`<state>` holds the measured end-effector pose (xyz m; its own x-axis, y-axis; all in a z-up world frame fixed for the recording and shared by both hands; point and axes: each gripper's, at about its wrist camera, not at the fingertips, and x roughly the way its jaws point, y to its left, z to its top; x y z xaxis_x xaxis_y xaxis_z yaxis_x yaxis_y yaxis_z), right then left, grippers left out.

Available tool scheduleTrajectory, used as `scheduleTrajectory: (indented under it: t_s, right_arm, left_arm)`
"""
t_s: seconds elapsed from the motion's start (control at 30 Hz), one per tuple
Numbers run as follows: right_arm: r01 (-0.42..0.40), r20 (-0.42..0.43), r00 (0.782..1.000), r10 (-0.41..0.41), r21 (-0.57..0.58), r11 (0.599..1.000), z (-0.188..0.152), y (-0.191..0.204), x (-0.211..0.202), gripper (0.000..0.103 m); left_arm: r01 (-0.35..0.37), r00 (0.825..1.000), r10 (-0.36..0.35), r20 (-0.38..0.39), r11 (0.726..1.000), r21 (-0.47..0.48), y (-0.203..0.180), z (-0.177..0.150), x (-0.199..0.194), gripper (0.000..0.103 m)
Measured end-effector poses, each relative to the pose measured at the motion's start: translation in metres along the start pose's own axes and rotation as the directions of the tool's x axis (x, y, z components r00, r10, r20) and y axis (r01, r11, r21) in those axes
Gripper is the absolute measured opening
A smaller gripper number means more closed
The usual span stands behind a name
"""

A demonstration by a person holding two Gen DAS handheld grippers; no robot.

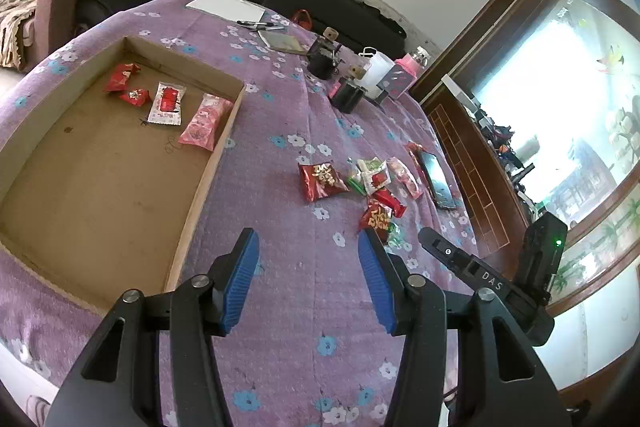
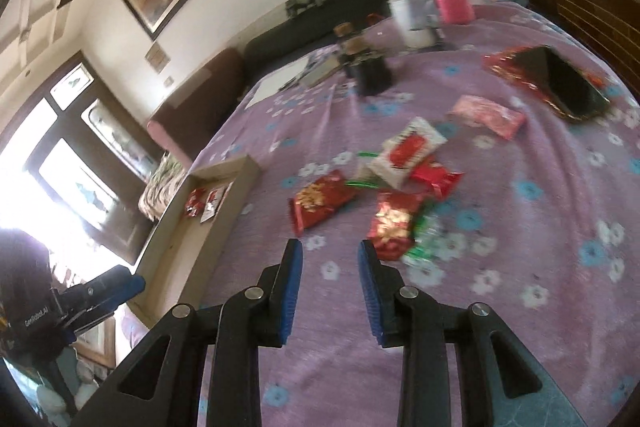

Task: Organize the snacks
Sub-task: 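Move both tools back over the remaining snack pile, then grasp the green-wrapped candy with right tool while left grasps red Chow packet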

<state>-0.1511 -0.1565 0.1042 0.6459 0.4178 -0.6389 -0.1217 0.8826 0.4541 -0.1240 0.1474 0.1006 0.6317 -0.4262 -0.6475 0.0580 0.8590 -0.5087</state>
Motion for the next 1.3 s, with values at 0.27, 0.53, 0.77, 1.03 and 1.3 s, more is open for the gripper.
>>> scheduleTrajectory:
  t_s: [0.27, 0.53, 0.77, 1.03, 1.3]
  right_arm:
    - [0.059, 0.036, 0.998, -0.060, 0.051, 0.997, -0.001, -0.030, -0.014, 0.034]
    - [0.089, -0.008, 0.996, -0.089, 0.082, 0.993, 0.002, -0.048, 0.008, 0.035]
    - [0.144, -0.025, 0.989, -0.142, 0.104, 0.984, 0.006, -0.059, 0.036, 0.036]
    - [0.121, -0.070, 0.991, -0.114, 0.102, 0.987, 0.020, -0.060, 0.071, 0.031]
    - [-0.054, -0.183, 0.981, 0.061, 0.042, 0.998, 0.004, -0.035, 0.081, 0.028]
  left_arm:
    - [-0.009, 1.000, 0.008, -0.022, 1.000, -0.028, 0.005, -0.005, 0.006, 0.050]
    - [-0.020, 0.998, 0.018, -0.060, 1.000, -0.024, 0.009, -0.008, 0.023, 0.050]
    - [-0.033, 0.995, 0.031, -0.094, 0.999, -0.018, 0.011, -0.011, 0.036, 0.050]
    - [-0.031, 0.992, 0.034, -0.125, 0.999, 0.019, 0.003, -0.017, 0.047, 0.050]
    - [-0.044, 0.988, 0.048, -0.149, 0.999, 0.029, 0.005, -0.021, 0.055, 0.050]
